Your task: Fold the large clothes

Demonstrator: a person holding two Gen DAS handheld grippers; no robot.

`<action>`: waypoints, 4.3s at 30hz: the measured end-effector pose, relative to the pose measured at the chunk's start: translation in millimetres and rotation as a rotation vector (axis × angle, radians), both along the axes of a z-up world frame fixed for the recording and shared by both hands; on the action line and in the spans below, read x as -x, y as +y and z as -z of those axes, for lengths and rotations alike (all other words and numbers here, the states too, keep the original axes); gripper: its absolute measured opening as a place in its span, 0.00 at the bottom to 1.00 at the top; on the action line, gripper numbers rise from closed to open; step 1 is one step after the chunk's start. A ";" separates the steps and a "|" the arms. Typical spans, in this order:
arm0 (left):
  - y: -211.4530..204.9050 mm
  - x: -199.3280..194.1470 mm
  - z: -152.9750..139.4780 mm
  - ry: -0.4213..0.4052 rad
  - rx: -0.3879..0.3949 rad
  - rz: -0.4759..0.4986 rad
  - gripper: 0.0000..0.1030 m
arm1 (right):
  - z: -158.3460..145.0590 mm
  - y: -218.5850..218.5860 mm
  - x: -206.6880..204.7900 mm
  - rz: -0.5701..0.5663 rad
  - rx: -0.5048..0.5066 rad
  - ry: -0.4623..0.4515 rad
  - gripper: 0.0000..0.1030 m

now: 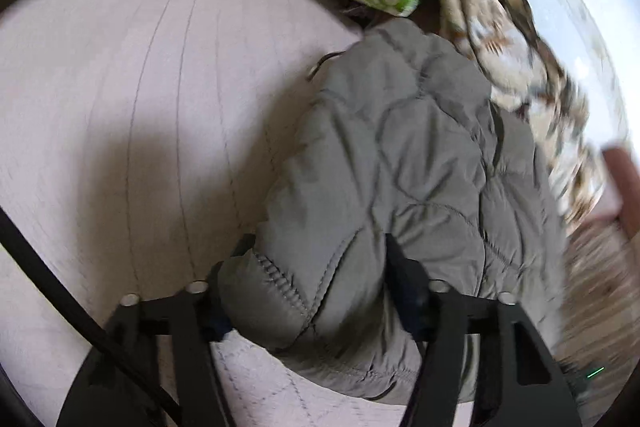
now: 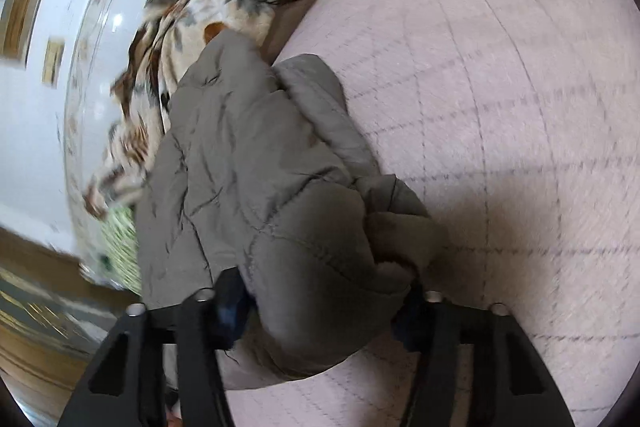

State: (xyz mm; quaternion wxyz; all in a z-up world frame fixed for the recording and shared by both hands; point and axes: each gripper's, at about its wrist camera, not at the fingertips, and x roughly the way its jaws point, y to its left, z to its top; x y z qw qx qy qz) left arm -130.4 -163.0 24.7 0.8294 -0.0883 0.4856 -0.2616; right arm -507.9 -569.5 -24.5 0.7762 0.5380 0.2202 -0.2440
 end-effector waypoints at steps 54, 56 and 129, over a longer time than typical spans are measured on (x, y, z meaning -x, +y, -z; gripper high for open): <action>59.5 147.4 -81.6 -0.490 -0.144 0.067 0.34 | -113.9 170.6 31.9 -0.220 0.769 0.304 0.37; 65.3 152.7 -76.7 -0.480 -0.148 0.066 0.34 | -107.7 176.0 42.2 -0.213 0.750 0.309 0.37; -56.9 235.8 -22.3 -0.564 -0.253 0.295 0.78 | -43.8 206.6 -24.6 -0.325 0.654 0.357 0.86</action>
